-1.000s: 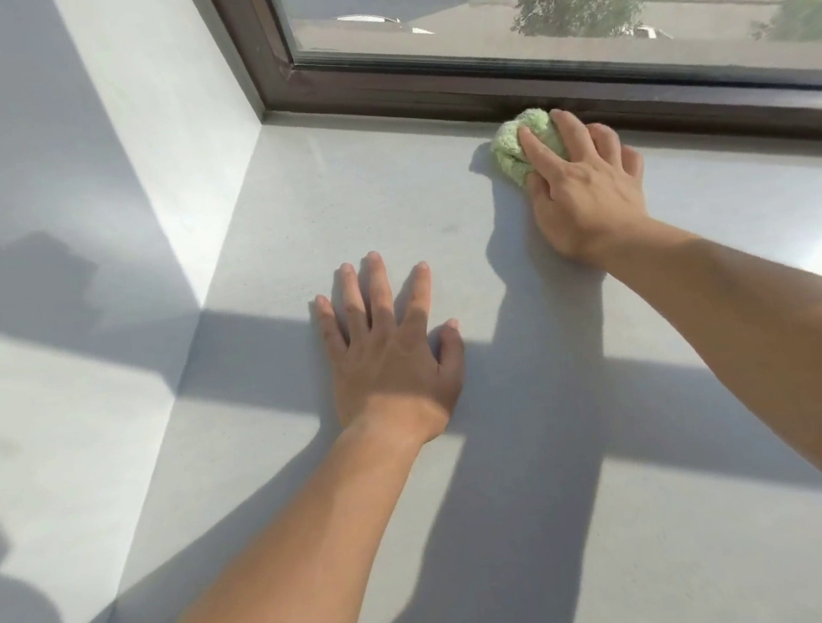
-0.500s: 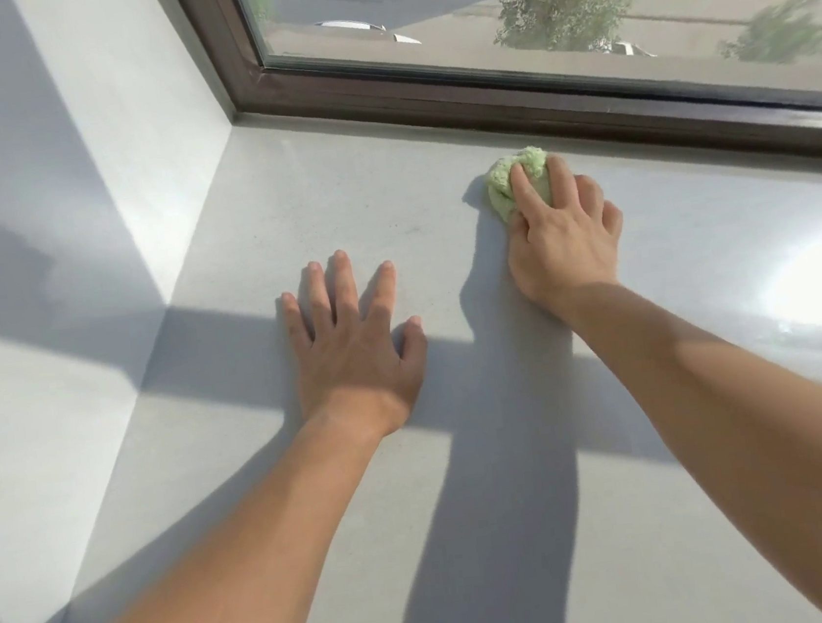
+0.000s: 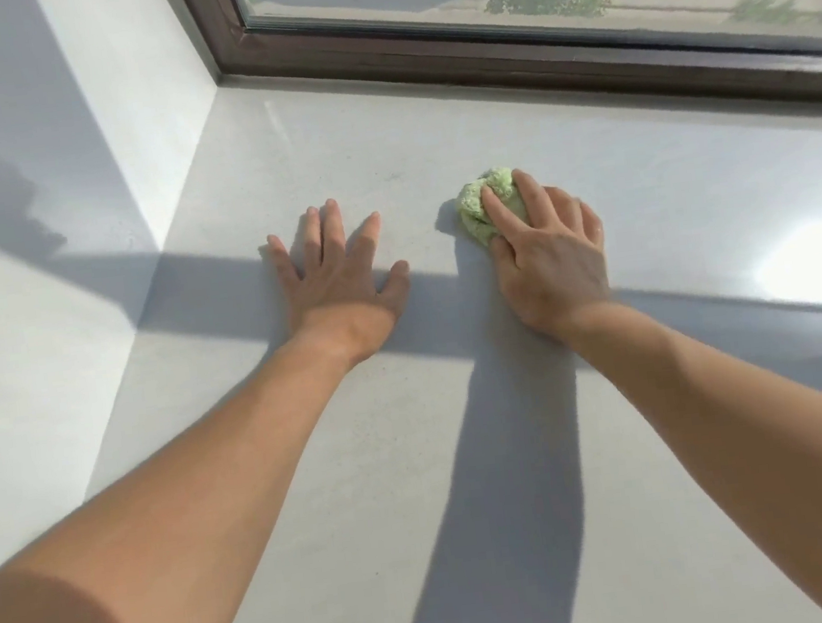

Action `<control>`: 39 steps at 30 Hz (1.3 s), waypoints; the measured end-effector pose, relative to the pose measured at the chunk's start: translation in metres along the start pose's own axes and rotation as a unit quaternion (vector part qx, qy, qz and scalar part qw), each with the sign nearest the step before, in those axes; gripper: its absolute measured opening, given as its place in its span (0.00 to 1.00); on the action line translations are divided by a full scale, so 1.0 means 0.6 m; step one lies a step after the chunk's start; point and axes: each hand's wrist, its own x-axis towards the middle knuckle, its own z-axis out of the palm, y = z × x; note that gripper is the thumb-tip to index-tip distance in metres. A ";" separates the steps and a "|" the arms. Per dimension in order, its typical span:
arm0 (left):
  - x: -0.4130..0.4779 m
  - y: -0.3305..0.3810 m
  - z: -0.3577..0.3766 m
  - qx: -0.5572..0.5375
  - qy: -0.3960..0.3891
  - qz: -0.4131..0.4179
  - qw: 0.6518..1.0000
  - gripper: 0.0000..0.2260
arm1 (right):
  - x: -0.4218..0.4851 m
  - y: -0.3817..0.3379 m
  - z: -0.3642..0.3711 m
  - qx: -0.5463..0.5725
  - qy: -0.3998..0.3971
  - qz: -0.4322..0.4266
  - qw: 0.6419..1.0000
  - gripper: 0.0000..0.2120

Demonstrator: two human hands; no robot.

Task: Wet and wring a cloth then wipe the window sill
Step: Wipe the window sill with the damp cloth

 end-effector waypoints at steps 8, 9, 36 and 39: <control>-0.138 -0.008 0.001 -0.051 0.031 0.064 0.996 0.25 | -0.014 0.036 -0.023 -0.017 -0.036 0.030 0.999 0.24; -0.154 -0.012 0.008 -0.049 0.035 0.061 0.996 0.25 | -0.004 0.034 -0.025 -0.008 -0.031 0.083 0.996 0.24; -0.155 -0.008 0.031 -0.032 -0.013 0.124 0.992 0.29 | -0.222 0.014 0.009 -0.013 -0.027 -0.078 0.996 0.23; -0.155 0.001 0.036 -0.026 -0.020 0.131 0.991 0.29 | -0.191 0.035 0.004 0.010 0.008 0.081 0.997 0.23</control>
